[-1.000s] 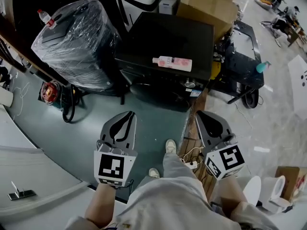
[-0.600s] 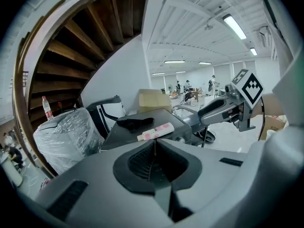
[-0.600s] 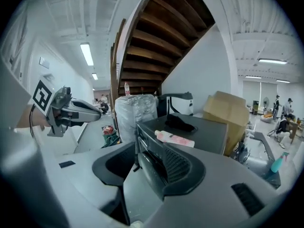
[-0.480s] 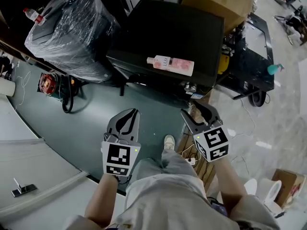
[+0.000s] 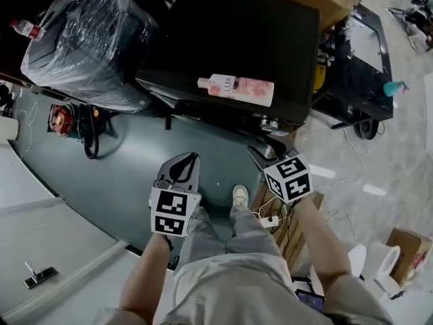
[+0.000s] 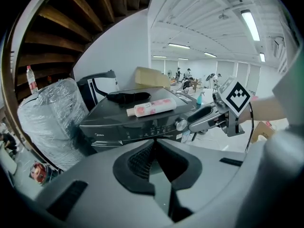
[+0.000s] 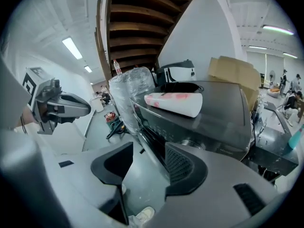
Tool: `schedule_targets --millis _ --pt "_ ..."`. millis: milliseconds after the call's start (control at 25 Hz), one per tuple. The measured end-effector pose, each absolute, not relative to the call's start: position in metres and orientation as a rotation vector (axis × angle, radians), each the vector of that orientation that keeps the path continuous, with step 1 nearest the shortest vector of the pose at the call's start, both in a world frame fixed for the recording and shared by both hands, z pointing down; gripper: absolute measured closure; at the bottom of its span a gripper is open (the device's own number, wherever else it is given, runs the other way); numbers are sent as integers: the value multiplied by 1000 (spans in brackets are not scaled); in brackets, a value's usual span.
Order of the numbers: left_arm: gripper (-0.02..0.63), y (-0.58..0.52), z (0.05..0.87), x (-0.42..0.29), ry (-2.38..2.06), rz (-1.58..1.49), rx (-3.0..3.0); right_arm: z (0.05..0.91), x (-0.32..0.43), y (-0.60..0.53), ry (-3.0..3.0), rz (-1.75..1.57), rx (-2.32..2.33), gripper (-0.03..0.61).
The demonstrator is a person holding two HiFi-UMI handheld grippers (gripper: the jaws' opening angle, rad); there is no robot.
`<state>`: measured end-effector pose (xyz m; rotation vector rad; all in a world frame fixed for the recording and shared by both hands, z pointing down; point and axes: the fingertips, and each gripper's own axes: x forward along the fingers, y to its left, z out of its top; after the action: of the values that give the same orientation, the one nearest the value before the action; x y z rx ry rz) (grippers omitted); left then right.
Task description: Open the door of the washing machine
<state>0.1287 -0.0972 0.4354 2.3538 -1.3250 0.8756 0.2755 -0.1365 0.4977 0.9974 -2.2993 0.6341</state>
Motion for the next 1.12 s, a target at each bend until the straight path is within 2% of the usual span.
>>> schedule_targets --millis 680,1120 --pt "584 -163 562 95 -1046 995 2364 648 248 -178 -2076 745 1053 347" --pt "584 -171 615 66 -949 1020 2316 692 241 -196 -1953 682 1080 345"
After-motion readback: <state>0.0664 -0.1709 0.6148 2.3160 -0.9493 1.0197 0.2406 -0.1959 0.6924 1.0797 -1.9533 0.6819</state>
